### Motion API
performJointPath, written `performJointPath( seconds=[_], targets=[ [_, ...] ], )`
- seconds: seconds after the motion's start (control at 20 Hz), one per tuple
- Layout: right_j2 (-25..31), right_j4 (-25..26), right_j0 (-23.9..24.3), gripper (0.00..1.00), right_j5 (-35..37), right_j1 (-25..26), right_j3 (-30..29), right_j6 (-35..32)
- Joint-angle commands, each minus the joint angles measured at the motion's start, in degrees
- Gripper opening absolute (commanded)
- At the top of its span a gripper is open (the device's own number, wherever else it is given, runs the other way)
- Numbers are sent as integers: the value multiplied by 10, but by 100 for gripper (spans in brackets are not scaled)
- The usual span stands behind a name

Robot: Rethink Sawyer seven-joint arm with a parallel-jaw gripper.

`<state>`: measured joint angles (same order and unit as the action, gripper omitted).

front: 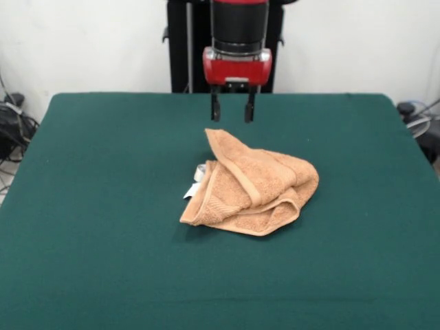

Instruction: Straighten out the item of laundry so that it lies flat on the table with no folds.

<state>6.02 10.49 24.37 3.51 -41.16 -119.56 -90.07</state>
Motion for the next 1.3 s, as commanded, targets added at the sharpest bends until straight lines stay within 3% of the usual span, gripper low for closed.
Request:
performJointPath(
  seconds=[0.05, 0.6, 1.3],
  targets=[
    [56, 14, 10, 100, -22, 42, 17, -74],
    [45, 1, 5, 100, 0, 43, 16, -81],
    [-25, -6, -33, 100, 81, 42, 25, -70]
  ],
)
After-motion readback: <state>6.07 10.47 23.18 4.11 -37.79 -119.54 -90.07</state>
